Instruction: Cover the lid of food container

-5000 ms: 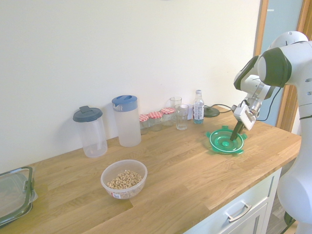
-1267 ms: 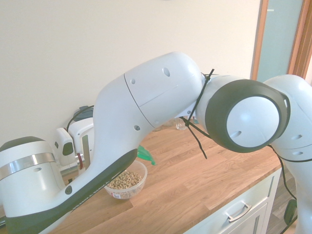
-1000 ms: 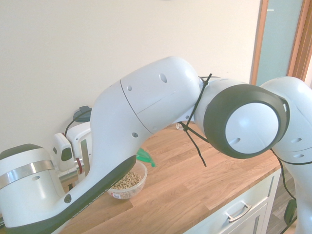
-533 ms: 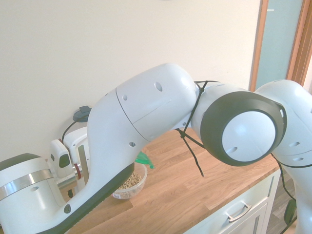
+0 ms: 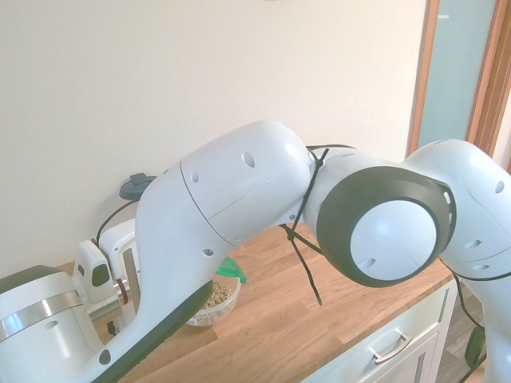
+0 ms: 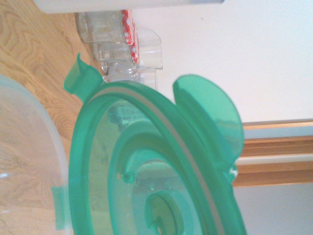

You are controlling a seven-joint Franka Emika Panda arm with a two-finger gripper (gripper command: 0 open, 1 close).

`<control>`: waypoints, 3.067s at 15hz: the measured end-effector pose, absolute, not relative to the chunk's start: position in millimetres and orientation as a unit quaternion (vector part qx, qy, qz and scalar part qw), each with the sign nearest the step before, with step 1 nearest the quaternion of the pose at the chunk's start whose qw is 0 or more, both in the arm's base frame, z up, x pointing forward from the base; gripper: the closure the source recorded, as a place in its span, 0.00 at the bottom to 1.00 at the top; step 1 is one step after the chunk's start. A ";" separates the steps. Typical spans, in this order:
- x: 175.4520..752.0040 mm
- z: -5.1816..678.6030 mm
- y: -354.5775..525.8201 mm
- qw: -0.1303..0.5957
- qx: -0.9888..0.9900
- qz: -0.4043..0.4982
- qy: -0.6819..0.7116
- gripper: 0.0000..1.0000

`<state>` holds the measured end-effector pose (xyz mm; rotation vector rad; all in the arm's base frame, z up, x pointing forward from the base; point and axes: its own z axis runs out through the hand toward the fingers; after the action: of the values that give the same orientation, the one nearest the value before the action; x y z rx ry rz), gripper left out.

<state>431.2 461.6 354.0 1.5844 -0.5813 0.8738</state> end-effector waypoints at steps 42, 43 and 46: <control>399.2 502.2 316.5 0.233 0.943 0.099 -0.216 0.00; 408.5 508.3 283.9 0.206 0.950 0.087 -0.216 0.00; 417.5 518.6 179.1 0.119 0.966 0.047 -0.225 0.00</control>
<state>417.5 179.1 518.6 2.8236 -0.6592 0.1375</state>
